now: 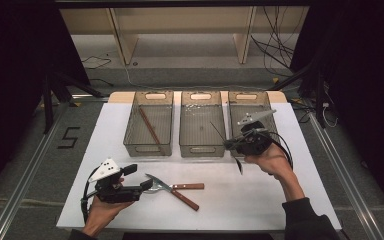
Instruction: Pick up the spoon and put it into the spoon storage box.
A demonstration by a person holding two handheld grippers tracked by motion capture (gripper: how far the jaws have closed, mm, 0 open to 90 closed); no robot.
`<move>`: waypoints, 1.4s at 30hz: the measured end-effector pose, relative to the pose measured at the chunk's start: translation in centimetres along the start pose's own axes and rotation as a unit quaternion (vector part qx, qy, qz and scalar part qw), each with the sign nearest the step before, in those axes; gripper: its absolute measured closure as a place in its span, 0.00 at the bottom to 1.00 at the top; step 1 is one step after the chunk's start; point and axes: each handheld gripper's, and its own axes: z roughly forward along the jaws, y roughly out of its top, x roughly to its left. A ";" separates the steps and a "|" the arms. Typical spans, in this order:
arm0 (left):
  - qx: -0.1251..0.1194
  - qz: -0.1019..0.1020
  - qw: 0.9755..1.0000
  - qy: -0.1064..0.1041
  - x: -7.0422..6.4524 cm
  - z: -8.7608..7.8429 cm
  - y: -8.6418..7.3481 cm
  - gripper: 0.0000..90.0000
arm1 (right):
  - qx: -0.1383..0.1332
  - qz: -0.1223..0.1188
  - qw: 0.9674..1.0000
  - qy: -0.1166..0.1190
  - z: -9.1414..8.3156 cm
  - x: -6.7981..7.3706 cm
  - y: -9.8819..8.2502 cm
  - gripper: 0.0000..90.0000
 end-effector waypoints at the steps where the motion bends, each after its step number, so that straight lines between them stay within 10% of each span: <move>1: -0.001 0.000 1.000 0.001 0.0 0.0 0.0 0.19 | -0.004 0.002 1.000 0.000 0.1 0.0 0.4 0.96; 42: -0.024 0.010 1.000 0.013 0.3 -0.8 -0.1 0.19 | -0.067 0.095 0.992 -0.046 5.3 -3.8 8.2 0.96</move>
